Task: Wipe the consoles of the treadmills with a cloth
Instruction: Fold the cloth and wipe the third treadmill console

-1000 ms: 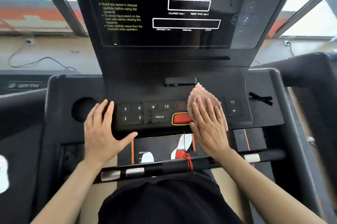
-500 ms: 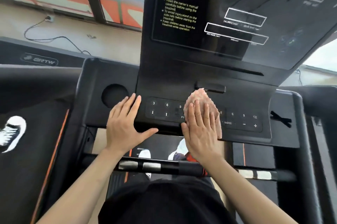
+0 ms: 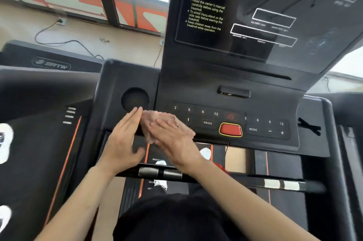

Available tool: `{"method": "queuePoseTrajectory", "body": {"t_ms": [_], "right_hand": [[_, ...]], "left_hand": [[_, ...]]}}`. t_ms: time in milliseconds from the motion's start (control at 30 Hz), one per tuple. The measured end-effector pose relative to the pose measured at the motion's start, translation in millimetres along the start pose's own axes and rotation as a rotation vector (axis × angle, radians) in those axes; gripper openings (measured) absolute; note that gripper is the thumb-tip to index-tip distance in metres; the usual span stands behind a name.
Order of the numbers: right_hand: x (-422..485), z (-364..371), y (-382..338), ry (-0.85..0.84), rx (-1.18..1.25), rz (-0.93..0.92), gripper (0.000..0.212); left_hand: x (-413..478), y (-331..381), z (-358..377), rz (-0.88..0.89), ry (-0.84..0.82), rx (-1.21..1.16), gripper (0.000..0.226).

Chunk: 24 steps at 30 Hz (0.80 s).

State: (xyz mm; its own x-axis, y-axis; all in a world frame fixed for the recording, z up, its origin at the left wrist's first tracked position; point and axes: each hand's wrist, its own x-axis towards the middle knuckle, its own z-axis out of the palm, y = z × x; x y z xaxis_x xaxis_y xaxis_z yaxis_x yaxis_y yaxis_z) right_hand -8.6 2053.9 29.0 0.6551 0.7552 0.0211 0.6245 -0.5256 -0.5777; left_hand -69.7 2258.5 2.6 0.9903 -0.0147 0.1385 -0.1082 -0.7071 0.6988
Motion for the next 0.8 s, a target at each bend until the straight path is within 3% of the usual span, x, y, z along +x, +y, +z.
{"method": "queuePoseTrajectory", "body": {"t_ms": [200, 333, 433, 567, 667, 733, 800], "right_hand": [[-54.0, -38.6, -21.4, 0.08, 0.494, 0.387, 0.031], [-71.1, -53.5, -26.8, 0.235, 0.642, 0.499, 0.027], [-77.2, -57.5, -30.6, 0.321, 0.783, 0.587, 0.022], [-85.4, -59.4, -34.2, 0.442, 0.935, 0.634, 0.023], [-92.2, -61.5, -34.3, 0.563, 1.072, 0.64, 0.035], [-99.1, -65.3, -31.4, 0.609, 1.048, 0.649, 0.039], [-110.4, -68.6, -23.9, 0.656, 0.995, 0.668, 0.038]], "left_hand": [[-16.0, 46.4, -4.0, 0.118, -0.11, -0.135, 0.073], [-14.7, 89.3, 18.9, -0.071, -0.252, -0.52, 0.073], [-8.6, 110.0, 36.5, -0.114, -0.282, -0.59, 0.074], [1.3, 131.0, 50.4, -0.09, -0.187, -0.509, 0.062], [9.5, 138.2, 51.3, -0.155, -0.095, -0.52, 0.029], [17.9, 135.8, 47.4, -0.173, -0.052, -0.559, 0.013], [29.3, 126.1, 39.4, -0.193, 0.036, -0.524, 0.011]]}}
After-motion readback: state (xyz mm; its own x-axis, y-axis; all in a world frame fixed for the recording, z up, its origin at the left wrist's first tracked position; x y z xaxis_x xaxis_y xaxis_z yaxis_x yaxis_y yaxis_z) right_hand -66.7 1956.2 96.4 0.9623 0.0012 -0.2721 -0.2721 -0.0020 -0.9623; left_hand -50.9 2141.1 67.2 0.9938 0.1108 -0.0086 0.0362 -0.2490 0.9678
